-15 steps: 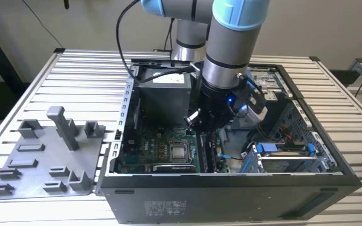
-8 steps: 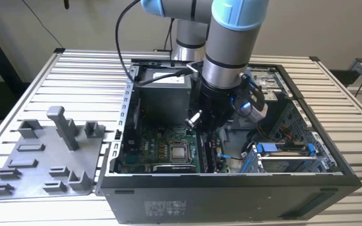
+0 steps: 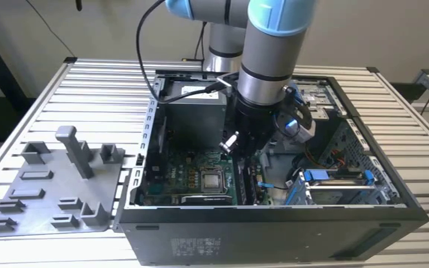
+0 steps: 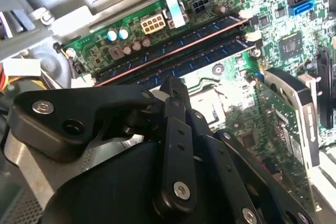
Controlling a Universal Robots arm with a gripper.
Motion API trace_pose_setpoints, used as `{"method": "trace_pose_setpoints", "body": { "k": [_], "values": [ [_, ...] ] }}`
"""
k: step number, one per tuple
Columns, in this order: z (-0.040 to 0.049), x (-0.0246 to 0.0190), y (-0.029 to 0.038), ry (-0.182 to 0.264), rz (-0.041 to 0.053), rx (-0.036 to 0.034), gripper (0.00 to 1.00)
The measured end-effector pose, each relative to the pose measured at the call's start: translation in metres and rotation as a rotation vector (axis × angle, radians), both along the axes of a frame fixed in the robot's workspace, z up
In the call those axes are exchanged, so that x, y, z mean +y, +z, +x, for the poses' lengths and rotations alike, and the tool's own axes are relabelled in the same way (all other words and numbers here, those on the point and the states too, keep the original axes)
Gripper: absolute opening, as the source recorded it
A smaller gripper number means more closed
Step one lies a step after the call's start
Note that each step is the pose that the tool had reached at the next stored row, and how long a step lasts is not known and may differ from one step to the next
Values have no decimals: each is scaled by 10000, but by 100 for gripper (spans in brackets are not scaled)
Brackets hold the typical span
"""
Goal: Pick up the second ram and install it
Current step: 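Press down the second ram until it locks into place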
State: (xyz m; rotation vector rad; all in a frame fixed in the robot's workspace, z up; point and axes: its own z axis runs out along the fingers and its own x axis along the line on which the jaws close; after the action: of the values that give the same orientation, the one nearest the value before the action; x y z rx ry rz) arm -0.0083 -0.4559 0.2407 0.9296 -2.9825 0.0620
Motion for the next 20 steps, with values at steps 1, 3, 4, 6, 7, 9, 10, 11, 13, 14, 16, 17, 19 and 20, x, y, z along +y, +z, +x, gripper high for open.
{"method": "trace_pose_setpoints", "body": {
  "k": [1,3,4,6,7,9,10,11,13,14,16,17,19,20],
  "values": [
    [-2,0,0,120,0,-1,11],
    [-4,0,0,361,0,-1,11],
    [-4,0,0,484,-1,0,11],
    [-6,0,0,715,-1,0,11],
    [-6,-1,0,829,-2,0,11],
    [-5,0,0,1030,-2,0,11],
    [-5,0,0,1136,-1,0,11],
    [-5,0,0,1234,-1,0,11],
    [-5,0,0,1439,-1,0,11],
    [-5,0,0,1544,0,-1,11],
    [-5,0,0,1764,0,-1,11],
    [-5,0,0,1882,0,-1,11],
    [-5,0,0,2105,-1,-1,11],
    [-5,0,0,2216,0,-1,11]
  ]
}}
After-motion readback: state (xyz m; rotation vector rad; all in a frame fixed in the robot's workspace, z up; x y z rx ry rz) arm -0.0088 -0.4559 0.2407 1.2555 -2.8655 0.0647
